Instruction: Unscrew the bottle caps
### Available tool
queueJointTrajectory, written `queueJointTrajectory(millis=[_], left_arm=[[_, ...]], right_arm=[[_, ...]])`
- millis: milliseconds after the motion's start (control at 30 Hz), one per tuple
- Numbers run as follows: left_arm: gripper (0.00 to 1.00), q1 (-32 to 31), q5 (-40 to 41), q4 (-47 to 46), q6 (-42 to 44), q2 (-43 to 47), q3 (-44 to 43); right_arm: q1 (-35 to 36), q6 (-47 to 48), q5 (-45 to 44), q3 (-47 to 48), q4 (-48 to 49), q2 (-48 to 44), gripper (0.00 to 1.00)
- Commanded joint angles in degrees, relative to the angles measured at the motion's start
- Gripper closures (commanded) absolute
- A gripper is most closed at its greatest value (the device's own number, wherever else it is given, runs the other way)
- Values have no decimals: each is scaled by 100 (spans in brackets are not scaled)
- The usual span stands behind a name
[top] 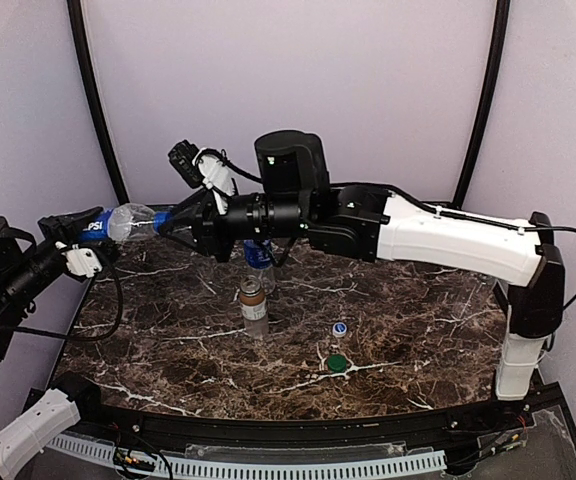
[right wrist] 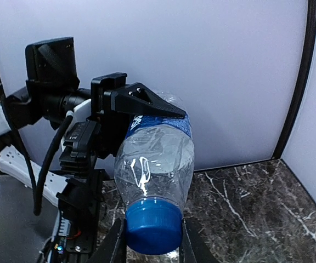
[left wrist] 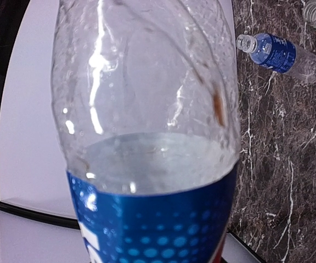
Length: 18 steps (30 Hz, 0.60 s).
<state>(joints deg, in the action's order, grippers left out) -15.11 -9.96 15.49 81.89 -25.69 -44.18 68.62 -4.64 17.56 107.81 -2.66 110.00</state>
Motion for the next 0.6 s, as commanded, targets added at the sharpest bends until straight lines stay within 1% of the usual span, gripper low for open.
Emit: queueJointTrajectory(millis=[0,133,267,367,467,567], left_arm=[[75,-108,-1084,1158,-413,-203,-191],[75,-108,-1306,1606,-416,-249,-362],[75,-113,-1443,1989,-378,-281,-462],[75,-114,-1509,2295,-331,-314,-558],[75,-111,-1525,2420,-319,-331,-585],[75,-111,-1570,2499,-334,-331,-583]], right_arm=[[700,2857,-400,-346,-127,-249,100],[1127,4779,-1036,-972,-72,-588,100],[1529,6798,-2025,-1376,-42,-643,100],[1759,8086,-2777,-1633,209,-622,100],[1933,9518,-3399,-1984,911,-587,100],[1971,10818,-3785,-2512,2226,-559,100]])
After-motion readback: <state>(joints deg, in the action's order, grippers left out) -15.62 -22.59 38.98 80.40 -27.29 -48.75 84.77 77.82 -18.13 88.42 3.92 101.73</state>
